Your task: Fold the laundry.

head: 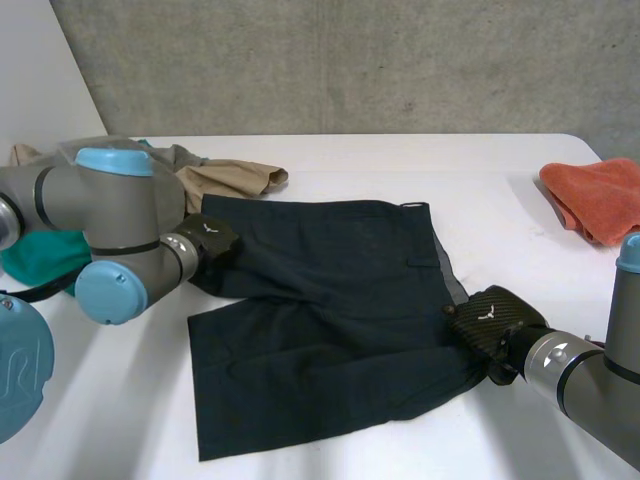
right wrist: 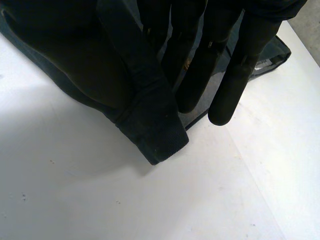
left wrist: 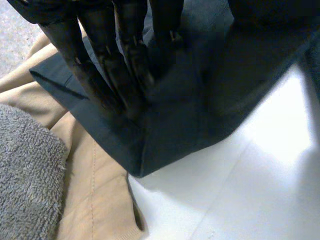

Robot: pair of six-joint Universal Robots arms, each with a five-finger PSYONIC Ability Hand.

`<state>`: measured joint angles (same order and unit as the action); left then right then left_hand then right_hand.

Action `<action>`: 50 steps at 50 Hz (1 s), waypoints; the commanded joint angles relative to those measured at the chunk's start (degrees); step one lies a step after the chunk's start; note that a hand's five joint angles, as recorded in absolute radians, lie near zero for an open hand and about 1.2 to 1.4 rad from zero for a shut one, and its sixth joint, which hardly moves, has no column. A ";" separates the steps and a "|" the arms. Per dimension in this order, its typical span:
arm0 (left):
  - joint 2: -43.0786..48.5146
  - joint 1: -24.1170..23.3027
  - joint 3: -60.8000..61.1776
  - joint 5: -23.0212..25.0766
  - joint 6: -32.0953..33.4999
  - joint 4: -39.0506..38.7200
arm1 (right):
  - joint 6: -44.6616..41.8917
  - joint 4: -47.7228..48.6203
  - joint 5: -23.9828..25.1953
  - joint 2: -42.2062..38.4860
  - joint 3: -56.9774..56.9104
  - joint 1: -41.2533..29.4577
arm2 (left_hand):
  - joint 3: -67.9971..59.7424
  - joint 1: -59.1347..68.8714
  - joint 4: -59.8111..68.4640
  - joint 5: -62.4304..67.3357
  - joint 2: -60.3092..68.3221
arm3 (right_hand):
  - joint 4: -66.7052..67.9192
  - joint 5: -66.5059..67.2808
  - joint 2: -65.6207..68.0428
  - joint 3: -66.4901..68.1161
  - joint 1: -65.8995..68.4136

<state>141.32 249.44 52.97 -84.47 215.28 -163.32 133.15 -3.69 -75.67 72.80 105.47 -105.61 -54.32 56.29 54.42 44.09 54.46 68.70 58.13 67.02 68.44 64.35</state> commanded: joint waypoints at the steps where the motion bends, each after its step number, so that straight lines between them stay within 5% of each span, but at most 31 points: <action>1: -1.83 0.08 0.55 -1.65 0.58 -0.25 | 0.00 0.08 0.00 0.06 0.00 0.23 | -25.68 23.71 25.58 25.91 25.54 | 11.30 11.87 12.98 11.56 15.65; 11: -19.14 0.35 10.64 -2.63 -3.46 -0.69 | 0.00 0.00 0.00 0.23 0.00 0.14 | -25.68 23.71 25.58 25.91 25.54 | 11.30 11.87 12.98 11.56 15.65; 17: -21.00 -0.35 17.15 -4.29 -1.27 -0.34 | 0.09 0.00 0.00 0.67 0.26 -0.30 | -12.61 10.64 12.51 12.84 12.47 | 11.30 11.87 12.98 11.56 15.65; 24: -21.00 0.78 20.24 -10.09 6.55 -1.04 | 0.00 0.00 0.00 1.20 -0.09 -1.53 | 17.49 -19.46 -17.58 -17.26 -17.63 | 11.30 11.87 12.98 11.56 15.65; 28: -23.54 1.84 20.15 -11.33 7.17 -1.92 | 0.00 -0.09 0.00 1.99 -0.70 -2.49 | 21.74 -23.71 -21.83 -21.51 -21.88 | 11.30 11.87 12.98 11.56 15.65; 41: -35.58 -0.44 28.32 -7.99 -1.96 1.06 | 3.69 0.08 0.09 3.05 -5.53 -3.64 | 25.60 -27.58 -25.70 -25.38 -25.75 | 11.30 11.87 12.98 11.56 15.65; 50: -42.35 -10.01 41.40 -8.16 -10.05 2.39 | 15.19 2.63 0.00 0.33 -9.75 -2.94 | 27.12 -29.09 -27.22 -26.89 -27.26 | 11.30 11.87 12.98 11.56 15.65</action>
<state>102.16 245.46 86.76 -92.25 209.33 -161.07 141.11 -2.90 -75.64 74.75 98.02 -109.07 -26.42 26.78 25.59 15.49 26.29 68.70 58.13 67.02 68.44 64.35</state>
